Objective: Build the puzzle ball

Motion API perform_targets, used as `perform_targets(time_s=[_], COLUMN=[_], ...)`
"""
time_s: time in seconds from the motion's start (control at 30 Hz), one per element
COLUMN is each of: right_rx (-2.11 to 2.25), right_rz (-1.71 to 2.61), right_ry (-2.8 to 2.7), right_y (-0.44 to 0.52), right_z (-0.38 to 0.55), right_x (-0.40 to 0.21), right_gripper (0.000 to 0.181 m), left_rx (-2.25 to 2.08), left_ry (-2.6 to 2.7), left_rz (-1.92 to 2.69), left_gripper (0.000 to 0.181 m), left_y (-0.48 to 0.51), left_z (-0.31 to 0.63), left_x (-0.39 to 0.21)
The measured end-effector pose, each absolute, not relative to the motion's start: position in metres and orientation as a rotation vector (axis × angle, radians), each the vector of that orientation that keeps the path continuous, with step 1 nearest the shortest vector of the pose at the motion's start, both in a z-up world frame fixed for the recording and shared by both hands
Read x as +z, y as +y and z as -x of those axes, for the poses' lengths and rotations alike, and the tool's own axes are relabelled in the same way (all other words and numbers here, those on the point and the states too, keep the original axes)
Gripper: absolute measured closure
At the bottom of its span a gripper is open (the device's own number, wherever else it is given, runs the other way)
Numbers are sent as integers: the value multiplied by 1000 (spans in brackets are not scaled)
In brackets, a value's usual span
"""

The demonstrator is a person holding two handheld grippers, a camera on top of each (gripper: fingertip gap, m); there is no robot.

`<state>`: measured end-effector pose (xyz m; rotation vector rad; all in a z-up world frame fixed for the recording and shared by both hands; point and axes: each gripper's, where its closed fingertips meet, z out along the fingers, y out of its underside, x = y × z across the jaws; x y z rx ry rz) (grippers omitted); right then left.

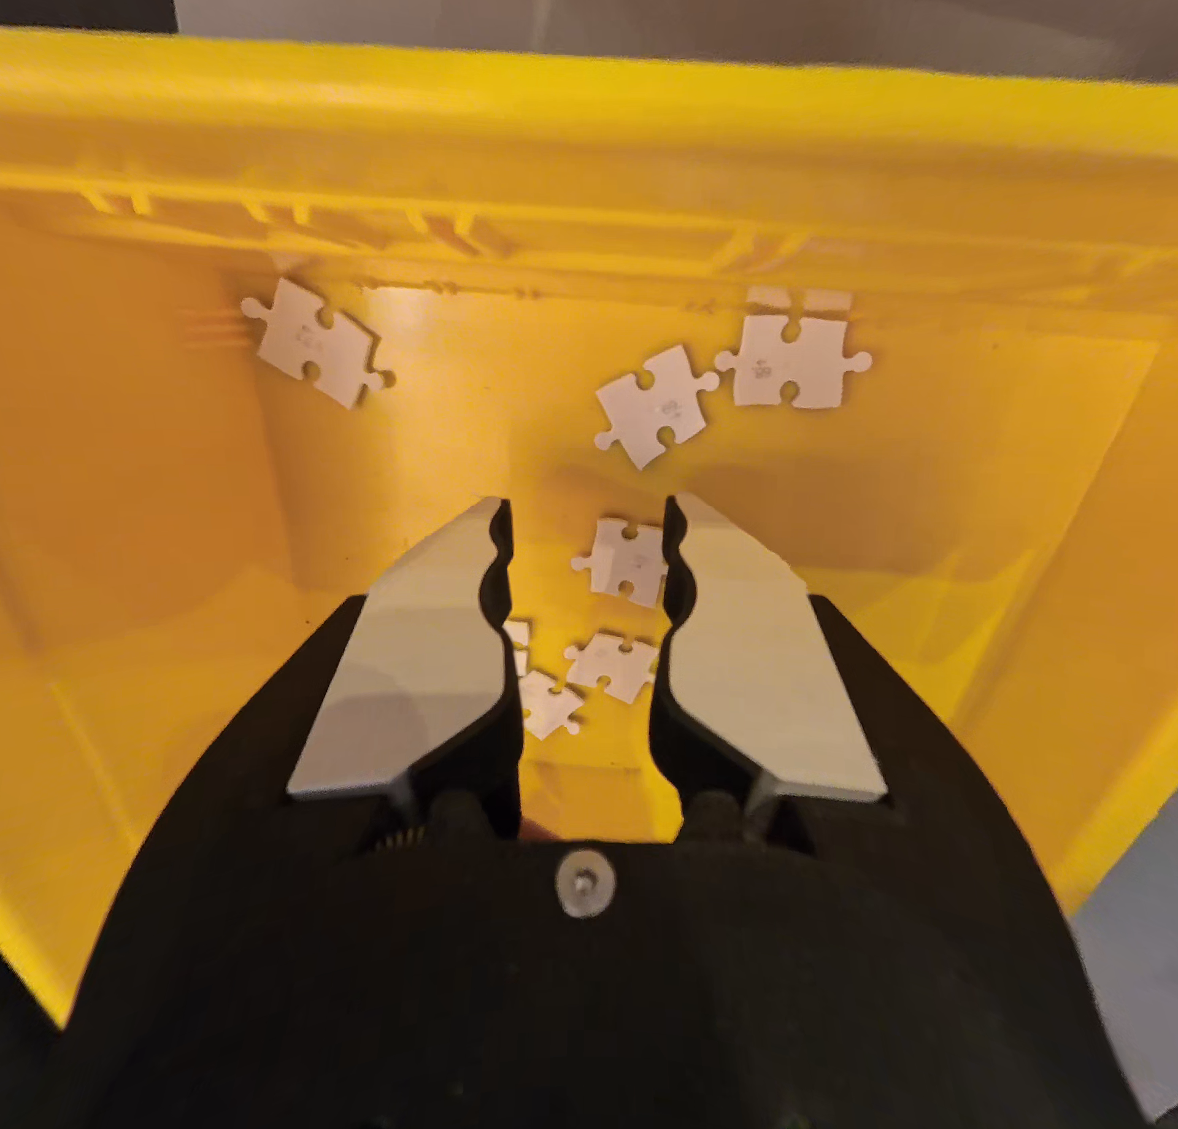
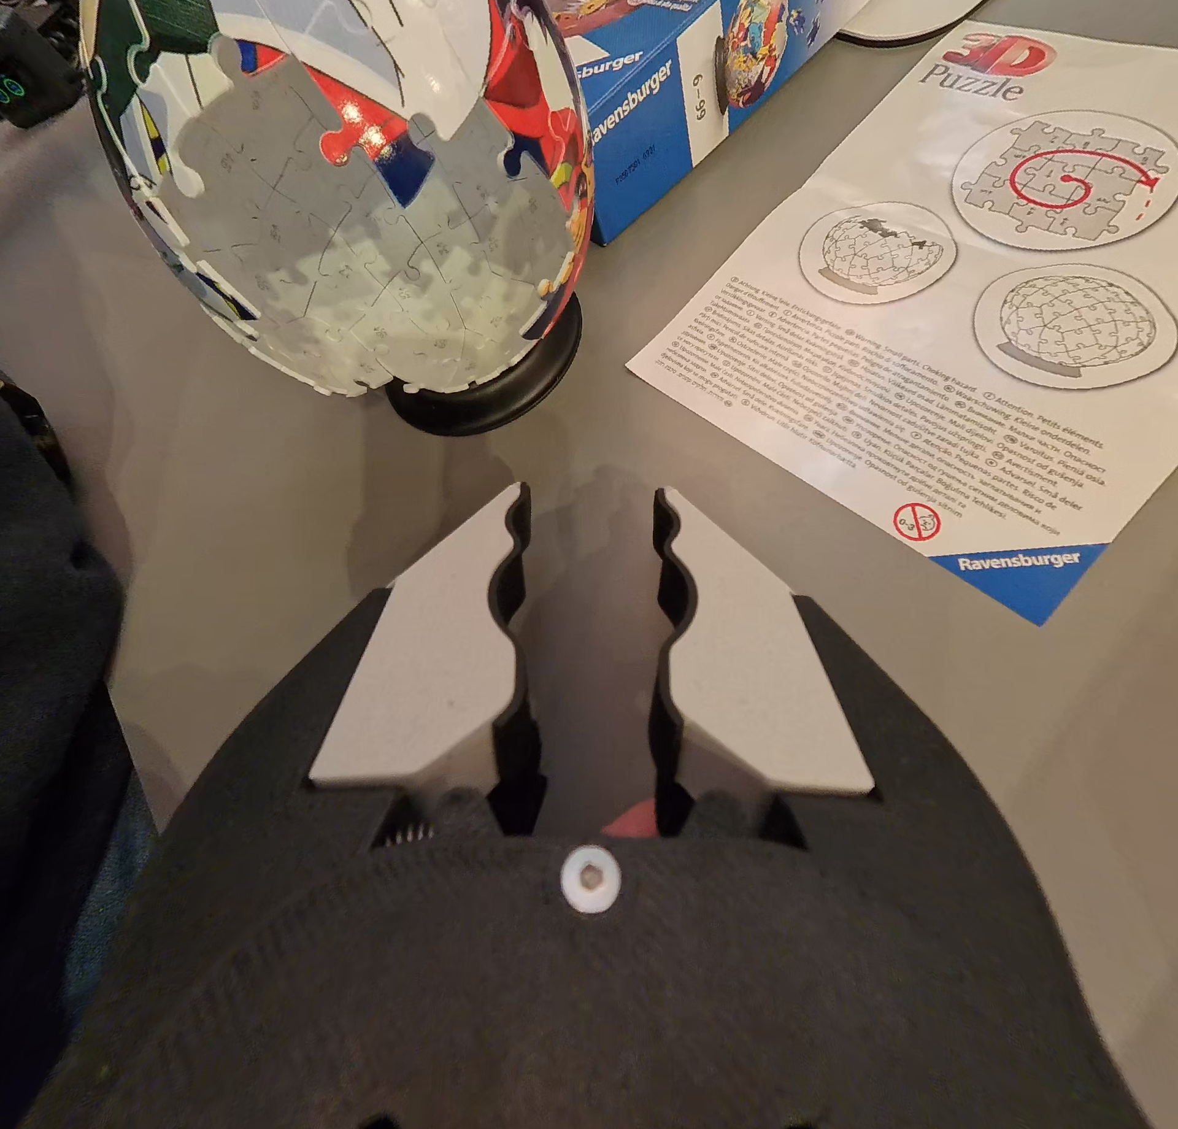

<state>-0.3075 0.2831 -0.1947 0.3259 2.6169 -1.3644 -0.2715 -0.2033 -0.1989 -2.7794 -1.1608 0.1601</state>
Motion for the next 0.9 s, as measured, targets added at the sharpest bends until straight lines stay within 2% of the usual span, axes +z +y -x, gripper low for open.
perform_targets(time_s=[0.27,0.43,0.7,0.9], right_rx=[-1366,-1369,-1374,-1379], right_rz=[-327,-325,-325,-321], right_ry=[2612,2612,2611,2608], right_y=[283,283,283,283], right_z=[307,307,307,307], right_x=[-194,-194,-193,-193], right_gripper=[145,145,145,145], left_rx=[164,-150,32,-322], left_ry=[-1238,-1196,-1315,-1172], left_rz=[2837,3047,3090,3118], left_gripper=[142,146,140,137], left_y=[-236,-248,-283,-241], left_z=[254,203,219,183], left_x=[-181,-174,-162,-187])
